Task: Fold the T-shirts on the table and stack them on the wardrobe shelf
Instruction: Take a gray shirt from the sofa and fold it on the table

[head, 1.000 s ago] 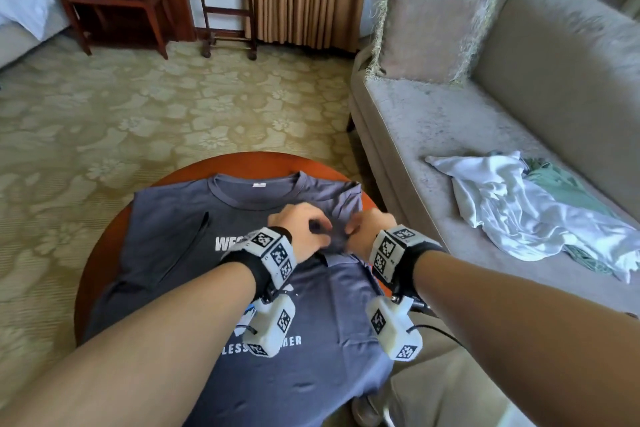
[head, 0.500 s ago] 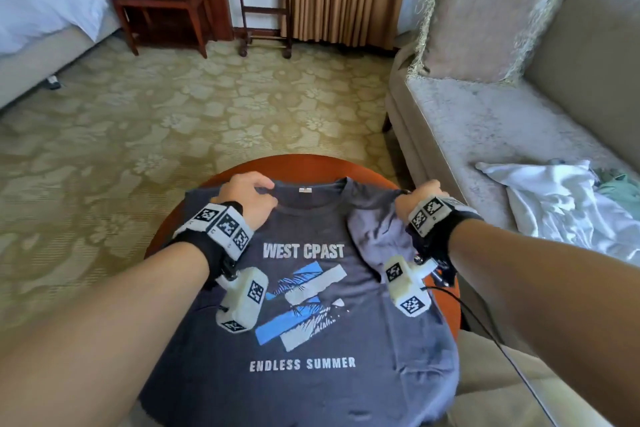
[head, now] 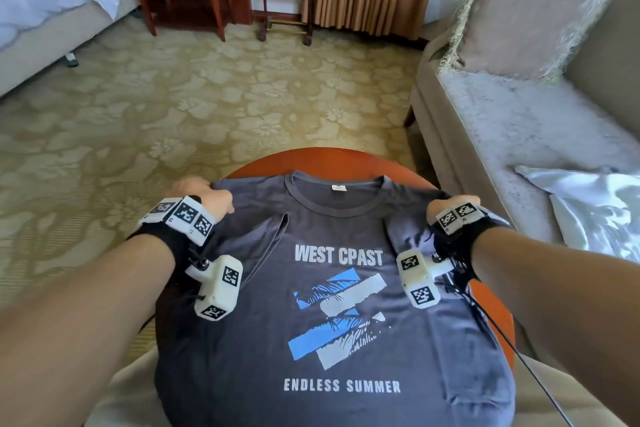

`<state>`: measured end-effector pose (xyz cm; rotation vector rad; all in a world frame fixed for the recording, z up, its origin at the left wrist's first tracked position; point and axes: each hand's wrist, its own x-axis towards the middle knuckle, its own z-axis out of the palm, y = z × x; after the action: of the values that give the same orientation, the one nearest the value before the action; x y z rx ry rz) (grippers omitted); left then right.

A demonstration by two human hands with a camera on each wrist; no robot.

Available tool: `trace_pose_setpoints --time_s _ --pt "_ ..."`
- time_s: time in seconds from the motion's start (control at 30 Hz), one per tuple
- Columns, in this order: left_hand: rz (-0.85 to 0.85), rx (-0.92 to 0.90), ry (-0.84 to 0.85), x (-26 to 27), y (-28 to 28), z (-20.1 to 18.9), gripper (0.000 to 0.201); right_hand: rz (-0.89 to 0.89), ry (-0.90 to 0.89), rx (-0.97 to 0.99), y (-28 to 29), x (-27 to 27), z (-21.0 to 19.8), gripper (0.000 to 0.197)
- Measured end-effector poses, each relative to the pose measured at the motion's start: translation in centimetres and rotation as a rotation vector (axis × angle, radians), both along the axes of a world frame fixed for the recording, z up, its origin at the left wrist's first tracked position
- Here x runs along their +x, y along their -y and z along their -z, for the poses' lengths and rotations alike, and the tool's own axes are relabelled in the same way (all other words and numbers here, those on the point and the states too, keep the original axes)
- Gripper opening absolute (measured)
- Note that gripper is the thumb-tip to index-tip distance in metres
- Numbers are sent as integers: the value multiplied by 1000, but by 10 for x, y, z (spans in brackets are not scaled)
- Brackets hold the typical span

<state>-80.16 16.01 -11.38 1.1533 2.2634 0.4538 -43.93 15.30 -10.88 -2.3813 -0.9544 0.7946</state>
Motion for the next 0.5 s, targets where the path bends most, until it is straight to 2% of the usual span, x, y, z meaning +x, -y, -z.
trace_pose_setpoints --time_s 0.03,0.07,0.13,0.2,0.27,0.3,0.33,0.4,0.5 --pt "-14 1 9 -2 -2 1 27 39 -89 -34 1 -2 -5 44" --pt "-36 13 27 -3 -5 3 27 71 -66 -70 1 -2 -6 37" --pt "-79 39 80 -2 -8 3 25 -117 215 -130 7 0 -4 31" --pt "-92 24 88 2 -9 1 20 -185 259 -130 12 -3 -7 32" --pt "-126 43 101 6 -8 -1 31 -113 114 -45 11 -3 -10 34" --pt "-140 67 127 7 -9 -2 30 -4 28 -17 5 1 -12 34" --pt "-155 97 157 8 -9 -3 23 5 -33 30 5 6 -13 34" --pt "-177 132 177 7 -10 -4 15 23 -26 54 0 17 -11 32" --pt "-178 153 163 5 -23 -11 19 54 -36 47 -9 26 -13 24"
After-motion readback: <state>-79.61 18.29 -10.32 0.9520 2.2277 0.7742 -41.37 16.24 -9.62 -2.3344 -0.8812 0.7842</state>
